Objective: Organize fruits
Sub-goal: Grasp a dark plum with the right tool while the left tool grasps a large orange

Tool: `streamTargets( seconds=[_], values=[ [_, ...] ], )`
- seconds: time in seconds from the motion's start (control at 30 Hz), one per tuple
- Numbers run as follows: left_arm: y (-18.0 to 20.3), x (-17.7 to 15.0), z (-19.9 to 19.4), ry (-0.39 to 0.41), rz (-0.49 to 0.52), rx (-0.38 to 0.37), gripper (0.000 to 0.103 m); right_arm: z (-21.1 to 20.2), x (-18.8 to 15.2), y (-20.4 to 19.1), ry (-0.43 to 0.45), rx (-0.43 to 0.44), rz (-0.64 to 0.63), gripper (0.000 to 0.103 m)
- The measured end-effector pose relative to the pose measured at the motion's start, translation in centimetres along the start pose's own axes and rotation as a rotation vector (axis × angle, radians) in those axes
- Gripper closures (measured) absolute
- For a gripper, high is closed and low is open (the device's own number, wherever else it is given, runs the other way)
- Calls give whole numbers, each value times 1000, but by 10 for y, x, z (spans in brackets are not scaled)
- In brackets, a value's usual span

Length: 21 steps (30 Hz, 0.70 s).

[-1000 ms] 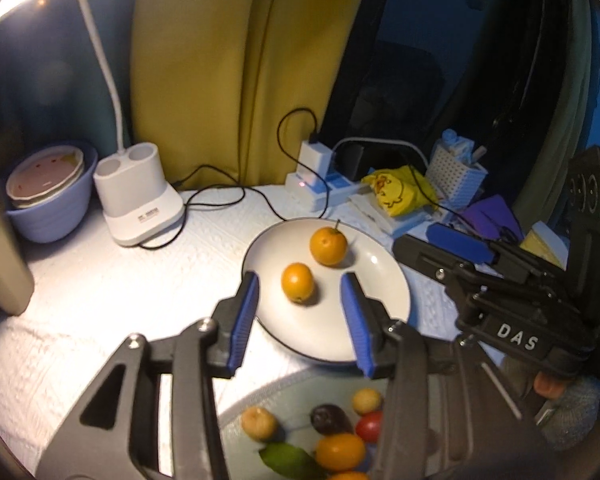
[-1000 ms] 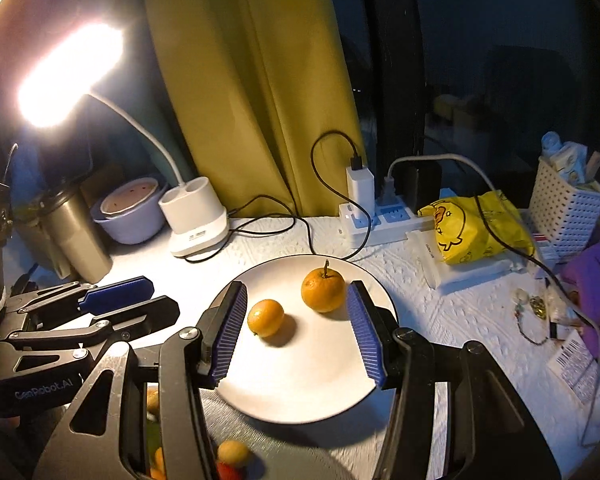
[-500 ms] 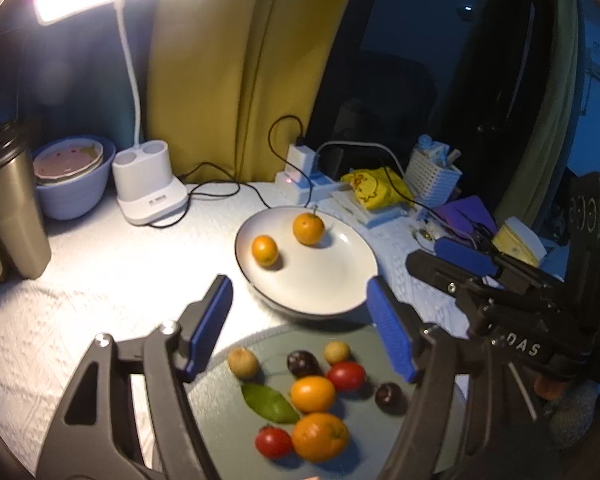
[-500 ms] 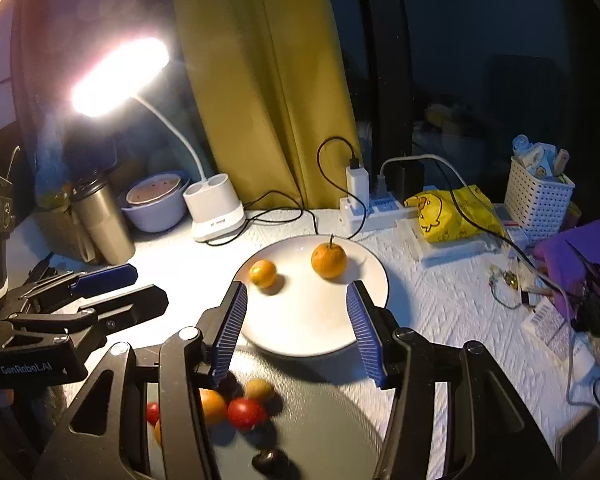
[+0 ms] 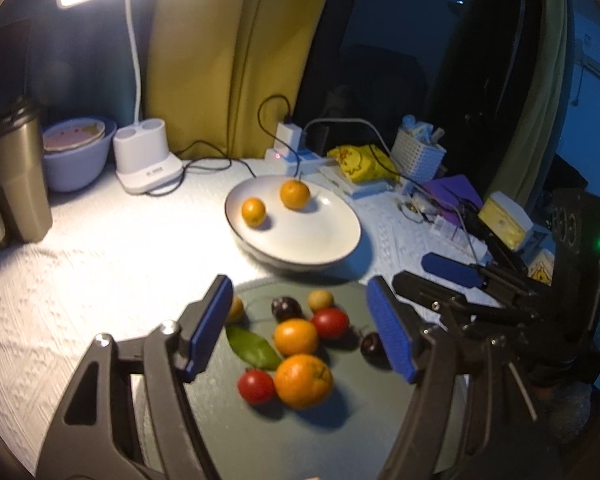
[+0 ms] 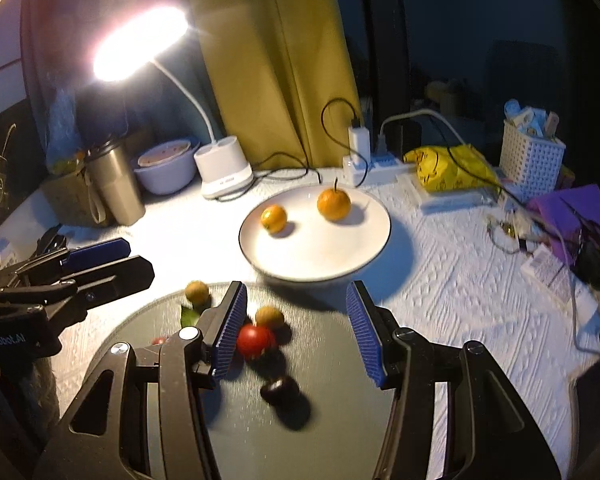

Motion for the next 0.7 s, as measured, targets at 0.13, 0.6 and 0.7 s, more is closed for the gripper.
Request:
streamTargets(
  seconds=[0.13,0.6,0.7],
  values=[
    [-1,-15,5,-23,-8,-2,32,4,-18,-1,-24,1,2,48],
    [7,-56,32,-123,27,14,32,28,-65,-7,-132,24,1,49],
    [6,-58,36,-133,46,26,32,31,-68,-10,-144,35,-10,49]
  ],
)
Point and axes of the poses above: each gripper's, at about its wrist camera, not at the fingertips, and z roughly the way its jaws point, y to its right, x to its top, the point moved 10 cm from there along z, roughly the way its jaws point, and after that the axes turned 7 degrees about -y, right-handed, at the moved point
